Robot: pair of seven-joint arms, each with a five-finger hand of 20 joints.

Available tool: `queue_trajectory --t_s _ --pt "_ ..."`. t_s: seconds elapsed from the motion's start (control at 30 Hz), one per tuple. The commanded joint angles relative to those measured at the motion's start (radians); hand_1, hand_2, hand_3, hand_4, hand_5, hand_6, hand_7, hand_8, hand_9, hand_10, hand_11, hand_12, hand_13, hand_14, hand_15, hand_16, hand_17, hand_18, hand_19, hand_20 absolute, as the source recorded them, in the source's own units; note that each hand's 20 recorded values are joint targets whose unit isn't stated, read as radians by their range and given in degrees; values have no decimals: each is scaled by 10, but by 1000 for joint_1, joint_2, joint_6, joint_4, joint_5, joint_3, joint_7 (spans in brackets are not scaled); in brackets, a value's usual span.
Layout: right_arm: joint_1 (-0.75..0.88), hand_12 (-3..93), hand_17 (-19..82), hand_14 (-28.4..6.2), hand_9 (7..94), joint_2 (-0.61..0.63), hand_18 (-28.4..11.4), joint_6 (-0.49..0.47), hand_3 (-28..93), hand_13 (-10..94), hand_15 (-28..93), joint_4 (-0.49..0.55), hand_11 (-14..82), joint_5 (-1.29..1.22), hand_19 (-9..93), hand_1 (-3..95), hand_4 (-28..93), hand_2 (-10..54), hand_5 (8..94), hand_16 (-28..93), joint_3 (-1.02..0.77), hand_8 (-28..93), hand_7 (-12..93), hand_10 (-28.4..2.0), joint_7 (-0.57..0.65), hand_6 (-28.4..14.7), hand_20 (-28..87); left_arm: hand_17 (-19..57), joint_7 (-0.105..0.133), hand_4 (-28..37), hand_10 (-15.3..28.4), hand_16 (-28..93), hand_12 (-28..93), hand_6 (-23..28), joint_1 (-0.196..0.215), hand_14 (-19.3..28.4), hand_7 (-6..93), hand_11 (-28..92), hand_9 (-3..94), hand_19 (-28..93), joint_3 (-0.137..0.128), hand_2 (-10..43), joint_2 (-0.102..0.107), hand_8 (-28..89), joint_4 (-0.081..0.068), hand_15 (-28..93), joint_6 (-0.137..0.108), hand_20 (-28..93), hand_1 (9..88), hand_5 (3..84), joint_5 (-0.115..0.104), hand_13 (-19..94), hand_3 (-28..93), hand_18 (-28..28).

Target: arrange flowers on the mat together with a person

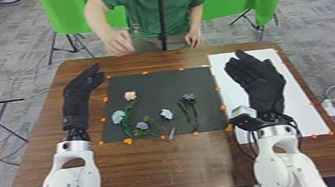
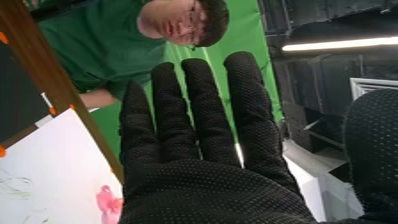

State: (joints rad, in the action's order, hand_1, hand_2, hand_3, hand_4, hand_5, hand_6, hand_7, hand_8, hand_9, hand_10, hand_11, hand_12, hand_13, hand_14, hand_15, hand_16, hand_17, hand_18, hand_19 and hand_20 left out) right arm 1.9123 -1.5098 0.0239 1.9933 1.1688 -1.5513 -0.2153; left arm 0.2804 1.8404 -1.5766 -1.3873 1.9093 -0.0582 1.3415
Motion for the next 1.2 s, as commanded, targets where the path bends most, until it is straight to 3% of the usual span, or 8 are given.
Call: queue_trajectory --t_s 0.03,0.4,0.5,0.57,0.63,0.77,0.93,1.2 --pt "7 168 206 -147 510 -6 -159 -37 739 389 122 4 67 21 82 87 -156 64 534 217 -22 -71 110 -152 11 -7 308 42 -17 -215 137 12 134 54 37 182 121 173 450 104 -1 21 -12 -66 13 157 13 164 254 458 3 358 667 125" --pt "-17 167 208 -147 511 7 -159 -38 742 389 121 -3 67 9 79 86 -152 58 534 215 -33 -71 106 -152 -26 -8 306 42 -22 -215 137 12 134 55 20 182 119 172 449 103 7 22 -3 -67 4 155 34 164 254 458 7 358 665 126" --pt "-8 166 207 -142 501 8 -159 -21 745 376 116 7 64 30 77 90 -151 48 527 212 -30 -71 104 -151 -36 -7 305 53 -29 -215 137 14 134 55 13 183 117 171 449 132 2 23 -1 -66 1 159 63 181 255 457 12 359 663 130" --pt "-5 165 206 -136 498 7 -158 -11 750 367 111 23 64 47 74 92 -152 41 524 209 -39 -71 103 -146 9 -7 303 76 -39 -215 140 17 134 56 8 185 114 171 450 210 -1 25 0 -64 2 189 73 227 259 456 27 376 657 144" --pt "5 164 199 -129 502 7 -156 -7 742 343 99 48 65 63 65 97 -156 43 519 199 -50 -74 92 -143 74 -10 298 88 -43 -214 142 16 133 59 9 189 111 171 450 272 -2 28 -1 -62 6 225 71 262 262 456 48 397 653 157" --pt "-2 146 166 -134 436 6 -154 -18 699 283 65 78 46 126 56 99 -153 62 448 166 -65 -71 50 -157 233 -37 269 80 -44 -213 144 6 134 60 14 190 111 171 450 208 -1 28 1 -62 11 224 49 229 261 457 42 391 654 147" --pt "-20 133 151 -137 402 8 -151 3 688 260 55 55 39 118 55 95 -143 69 416 151 -48 -63 26 -165 206 -51 245 58 -44 -213 141 5 135 57 14 189 113 170 449 147 -2 27 1 -63 14 207 58 193 258 456 44 380 657 139" --pt "-25 132 155 -134 411 10 -151 21 693 271 65 47 44 98 60 96 -140 69 429 149 -44 -61 36 -161 176 -46 241 55 -40 -213 138 9 134 55 28 186 114 169 449 138 -9 26 -3 -63 21 200 51 183 257 455 41 378 658 137"
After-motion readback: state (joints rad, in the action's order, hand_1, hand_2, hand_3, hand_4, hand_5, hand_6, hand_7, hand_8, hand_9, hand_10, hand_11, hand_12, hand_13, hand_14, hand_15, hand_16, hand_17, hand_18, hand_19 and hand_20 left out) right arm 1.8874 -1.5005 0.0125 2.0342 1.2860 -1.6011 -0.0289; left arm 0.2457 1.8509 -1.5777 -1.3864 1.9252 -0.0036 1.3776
